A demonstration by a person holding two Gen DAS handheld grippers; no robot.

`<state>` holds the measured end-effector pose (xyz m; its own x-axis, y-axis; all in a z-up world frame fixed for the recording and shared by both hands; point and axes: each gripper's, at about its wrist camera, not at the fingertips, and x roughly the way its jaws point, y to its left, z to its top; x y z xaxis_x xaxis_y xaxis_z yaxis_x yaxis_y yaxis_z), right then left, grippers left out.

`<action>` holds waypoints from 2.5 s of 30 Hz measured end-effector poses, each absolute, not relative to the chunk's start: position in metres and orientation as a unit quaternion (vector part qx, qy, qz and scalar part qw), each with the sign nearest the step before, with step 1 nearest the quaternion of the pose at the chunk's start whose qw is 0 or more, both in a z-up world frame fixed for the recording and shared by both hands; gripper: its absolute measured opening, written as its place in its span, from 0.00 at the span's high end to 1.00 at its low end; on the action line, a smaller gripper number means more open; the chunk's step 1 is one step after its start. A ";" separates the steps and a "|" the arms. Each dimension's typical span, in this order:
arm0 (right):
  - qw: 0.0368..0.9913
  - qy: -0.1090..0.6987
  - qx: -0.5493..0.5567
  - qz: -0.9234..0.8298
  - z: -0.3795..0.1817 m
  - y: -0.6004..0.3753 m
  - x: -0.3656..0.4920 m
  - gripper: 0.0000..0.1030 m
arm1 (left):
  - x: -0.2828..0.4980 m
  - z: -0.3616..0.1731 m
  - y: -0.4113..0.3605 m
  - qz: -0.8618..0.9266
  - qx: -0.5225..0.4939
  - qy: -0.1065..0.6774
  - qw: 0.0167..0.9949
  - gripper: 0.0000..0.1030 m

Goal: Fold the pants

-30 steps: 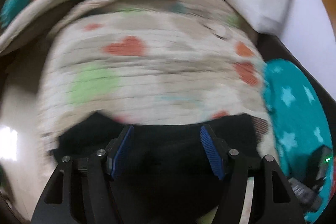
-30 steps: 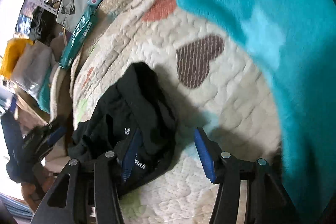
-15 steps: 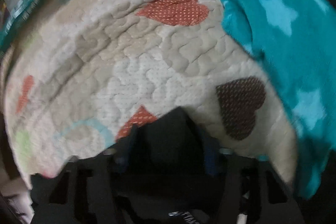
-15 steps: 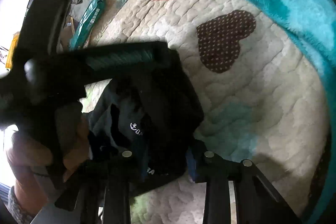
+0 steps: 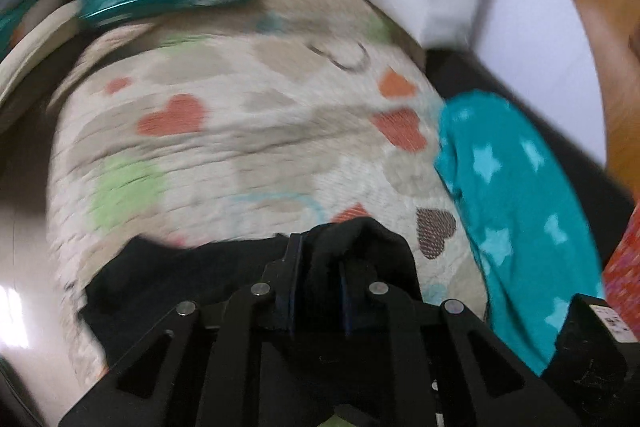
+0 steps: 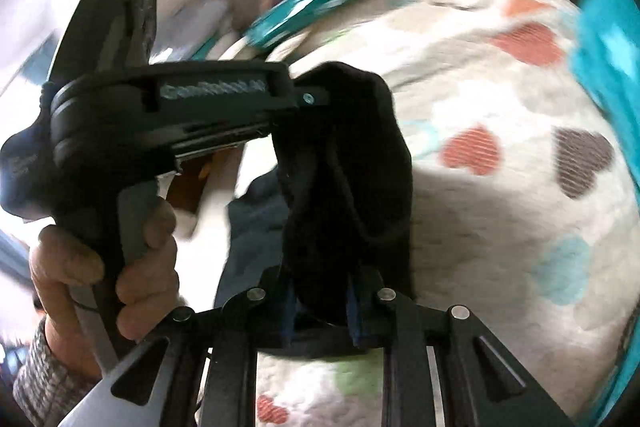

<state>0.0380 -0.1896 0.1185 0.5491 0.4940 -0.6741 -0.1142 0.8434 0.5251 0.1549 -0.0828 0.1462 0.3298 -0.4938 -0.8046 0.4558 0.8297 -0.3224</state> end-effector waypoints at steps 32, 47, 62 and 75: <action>0.834 0.488 -0.033 0.256 0.094 -0.094 0.014 0.24 | 0.128 0.079 0.153 -0.118 -0.303 0.464 0.824 0.57; 0.832 0.516 0.130 0.157 0.078 -0.167 0.043 0.23 | 0.145 0.028 0.139 -0.058 -0.244 0.539 0.804 0.32; 0.834 0.508 0.161 0.143 0.070 -0.186 0.046 0.22 | 0.079 0.066 0.143 -0.011 -0.229 0.489 0.841 0.32; 0.852 0.492 0.138 0.116 0.068 -0.187 0.040 0.21 | 0.063 0.073 0.096 0.048 -0.030 0.457 0.888 0.32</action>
<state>0.0403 -0.1866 0.0675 0.4886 0.3340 -0.8060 -0.0621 0.9348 0.3497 0.0633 0.0959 0.0727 0.5784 0.0585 -0.8136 -0.1132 0.9935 -0.0090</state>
